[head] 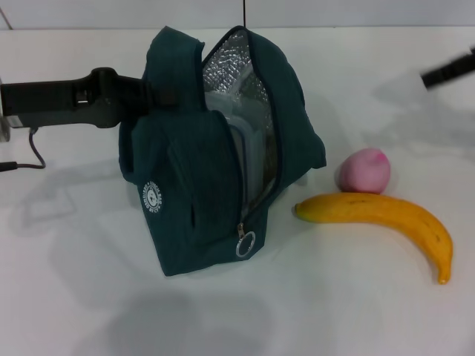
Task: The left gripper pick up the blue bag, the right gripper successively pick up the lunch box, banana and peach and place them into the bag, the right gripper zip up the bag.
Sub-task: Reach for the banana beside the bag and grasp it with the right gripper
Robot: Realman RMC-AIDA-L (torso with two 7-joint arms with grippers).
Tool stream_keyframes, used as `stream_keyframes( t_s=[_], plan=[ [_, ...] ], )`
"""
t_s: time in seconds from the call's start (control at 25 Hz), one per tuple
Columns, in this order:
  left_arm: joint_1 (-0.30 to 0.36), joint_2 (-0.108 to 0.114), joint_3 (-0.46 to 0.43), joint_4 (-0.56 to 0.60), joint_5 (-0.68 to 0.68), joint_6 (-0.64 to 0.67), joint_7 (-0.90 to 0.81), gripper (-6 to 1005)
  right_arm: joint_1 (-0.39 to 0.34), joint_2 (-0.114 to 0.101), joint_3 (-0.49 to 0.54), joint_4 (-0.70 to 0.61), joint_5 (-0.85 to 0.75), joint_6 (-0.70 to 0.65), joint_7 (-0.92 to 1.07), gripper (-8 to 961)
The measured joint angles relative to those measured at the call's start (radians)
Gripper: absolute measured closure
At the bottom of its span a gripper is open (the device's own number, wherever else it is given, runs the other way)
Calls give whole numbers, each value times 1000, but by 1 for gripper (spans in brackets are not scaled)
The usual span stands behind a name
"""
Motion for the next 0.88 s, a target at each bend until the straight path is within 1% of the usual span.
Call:
stream_keyframes(
  t_s=[0.08,0.16,0.24,0.32,0.36,0.48,0.68,0.8,0.84,0.88],
  plan=[
    [1,0,0,0,1,0,0,950,32,2,3,-4,-75,-87,24,214],
    [-1,0,0,0,2,-1,0,950,61,9,3,20,-120,-166,32,214],
    [-3,0,0,0,3,-2,0,950,79,15,-7,50,-139,-201,32,214],
    [-6,0,0,0,3,-3,1,950,90,21,-48,77,-158,-213,28,215],
    [-7,0,0,0,3,-3,1,950,91,25,-70,83,-162,-212,27,215],
    [-7,0,0,0,3,-3,1,950,95,47,-144,100,-171,-195,21,215],
    [-8,-5,3,0,5,-3,1,949,106,96,-223,136,-190,-153,-7,216],
    [-8,-6,3,0,5,-1,1,949,107,115,-291,145,-215,-113,-12,216],
    [-8,-6,3,0,5,-1,1,949,107,115,-291,145,-215,-113,-12,218],
    [-8,-6,4,0,5,0,1,949,108,125,-322,146,-235,-95,-12,219]
  ],
)
